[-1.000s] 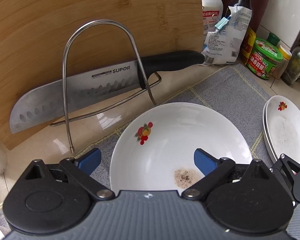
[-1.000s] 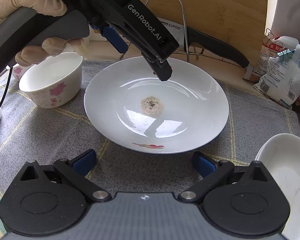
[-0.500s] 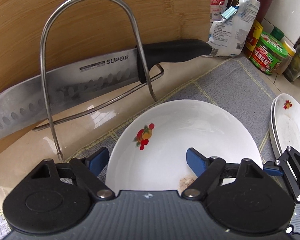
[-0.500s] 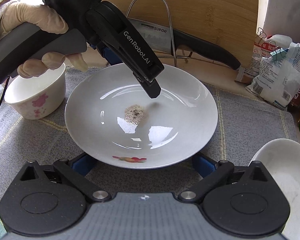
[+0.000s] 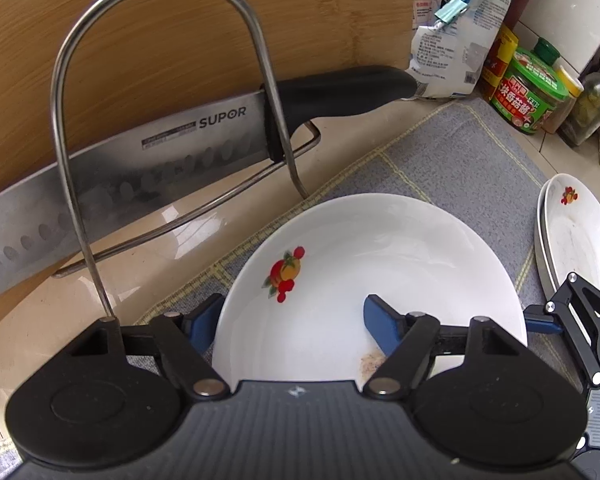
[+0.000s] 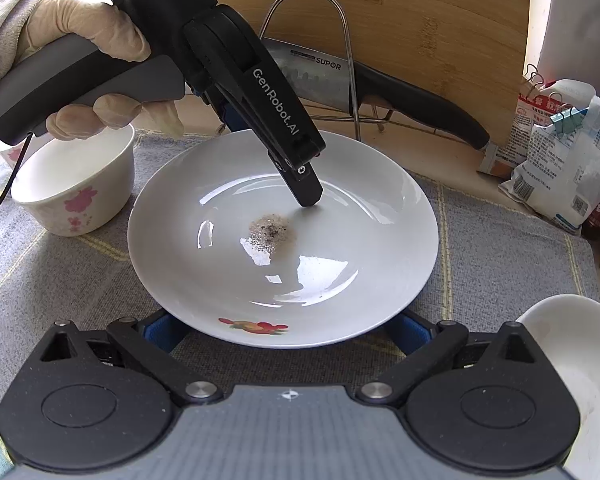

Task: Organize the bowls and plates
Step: 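Close the left tool on the rim of the residue plate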

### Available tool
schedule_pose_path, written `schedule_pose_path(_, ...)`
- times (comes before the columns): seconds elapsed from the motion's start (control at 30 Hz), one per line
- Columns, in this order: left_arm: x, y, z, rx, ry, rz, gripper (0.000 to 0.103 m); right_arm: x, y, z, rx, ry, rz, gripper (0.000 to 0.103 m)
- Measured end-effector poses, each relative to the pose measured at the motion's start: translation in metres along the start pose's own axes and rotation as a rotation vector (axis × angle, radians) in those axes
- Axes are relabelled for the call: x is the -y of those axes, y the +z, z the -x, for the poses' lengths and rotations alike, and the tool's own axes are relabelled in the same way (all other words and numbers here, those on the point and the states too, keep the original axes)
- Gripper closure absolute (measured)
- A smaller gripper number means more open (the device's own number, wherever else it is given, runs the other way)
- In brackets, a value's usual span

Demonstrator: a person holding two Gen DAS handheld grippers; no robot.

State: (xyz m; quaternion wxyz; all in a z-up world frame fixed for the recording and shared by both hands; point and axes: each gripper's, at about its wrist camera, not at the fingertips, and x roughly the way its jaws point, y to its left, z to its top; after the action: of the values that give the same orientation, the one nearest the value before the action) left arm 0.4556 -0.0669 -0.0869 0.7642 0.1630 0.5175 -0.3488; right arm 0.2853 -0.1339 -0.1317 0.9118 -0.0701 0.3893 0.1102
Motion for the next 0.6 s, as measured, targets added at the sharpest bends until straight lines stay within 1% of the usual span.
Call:
schedule_pose_path(0.1,0.0008,0.0014,-0.0007,-0.014,-0.008,-0.019,0.030,-0.0007,-0.0009,0.0005,0.005,0.001,0.004,0.000)
schedule_pose_path(0.27,0.0018,0.0033,-0.0012,-0.034,-0.029,-0.078,0.030,-0.0004,-0.0033,0.0008,0.023,0.008,0.019,0.000)
schedule_pose_path(0.6,-0.0002,0.0029,0.0012,-0.027,-0.046,-0.105,0.031,-0.0029,-0.0033,0.0010,0.032,0.004,0.030,0.000)
